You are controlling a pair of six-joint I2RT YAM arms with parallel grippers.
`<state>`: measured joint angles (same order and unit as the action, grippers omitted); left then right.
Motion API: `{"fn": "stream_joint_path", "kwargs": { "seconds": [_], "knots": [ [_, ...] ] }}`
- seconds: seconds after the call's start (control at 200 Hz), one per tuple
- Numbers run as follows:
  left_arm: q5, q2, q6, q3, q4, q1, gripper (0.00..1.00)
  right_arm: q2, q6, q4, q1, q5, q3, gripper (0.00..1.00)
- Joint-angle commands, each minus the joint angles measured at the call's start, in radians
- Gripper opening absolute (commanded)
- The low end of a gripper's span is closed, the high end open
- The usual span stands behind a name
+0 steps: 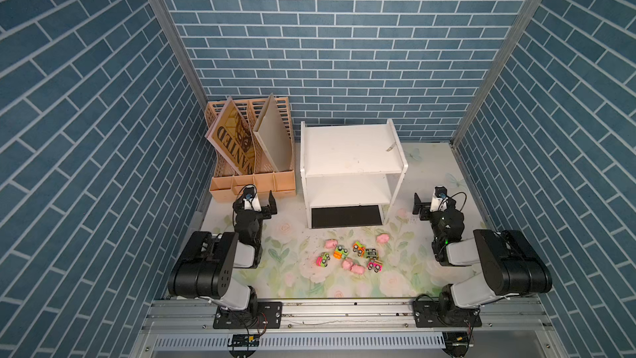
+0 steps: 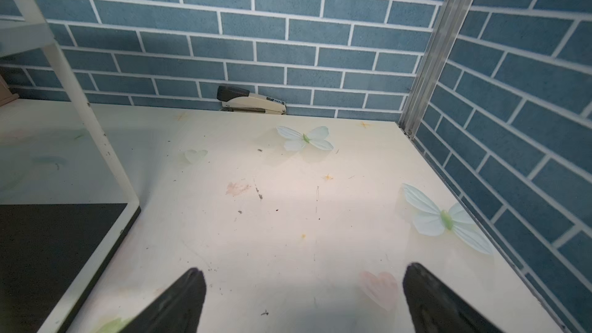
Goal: Organize plastic toys on shelves
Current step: Adjust the plastic toy at the center of the board.
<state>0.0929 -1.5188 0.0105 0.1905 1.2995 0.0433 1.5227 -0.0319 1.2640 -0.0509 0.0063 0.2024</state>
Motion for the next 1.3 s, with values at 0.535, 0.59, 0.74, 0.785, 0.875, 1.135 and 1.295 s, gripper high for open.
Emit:
{"fn": "stream_joint_path", "kwargs": {
  "seconds": [0.535,0.59,0.74,0.785,0.875,1.135,1.295],
  "knots": [
    [0.009,-0.009,-0.008,0.011,0.021,-0.005,1.00,0.013,-0.010,0.024,0.003,0.005,0.017,1.00],
    [0.008,-0.009,-0.007,0.012,0.022,-0.005,1.00,0.013,-0.010,0.020,0.004,0.005,0.018,1.00],
    [-0.027,-0.009,0.006,0.010,0.022,-0.025,1.00,0.012,-0.011,0.024,0.004,0.008,0.017,1.00],
    [-0.024,-0.009,0.003,0.012,0.023,-0.024,1.00,0.005,-0.012,0.027,0.003,0.021,0.014,1.00],
    [-0.019,0.027,-0.004,0.051,-0.076,-0.018,1.00,-0.077,-0.026,-0.050,-0.006,0.015,0.019,1.00],
    [0.058,0.301,0.154,0.261,-0.638,0.031,1.00,-0.493,0.144,-0.602,-0.049,0.076,0.104,1.00],
    [0.064,0.447,0.256,0.317,-0.943,0.155,1.00,-0.695,0.246,-1.012,-0.132,0.103,0.208,0.95]
  ]
}}
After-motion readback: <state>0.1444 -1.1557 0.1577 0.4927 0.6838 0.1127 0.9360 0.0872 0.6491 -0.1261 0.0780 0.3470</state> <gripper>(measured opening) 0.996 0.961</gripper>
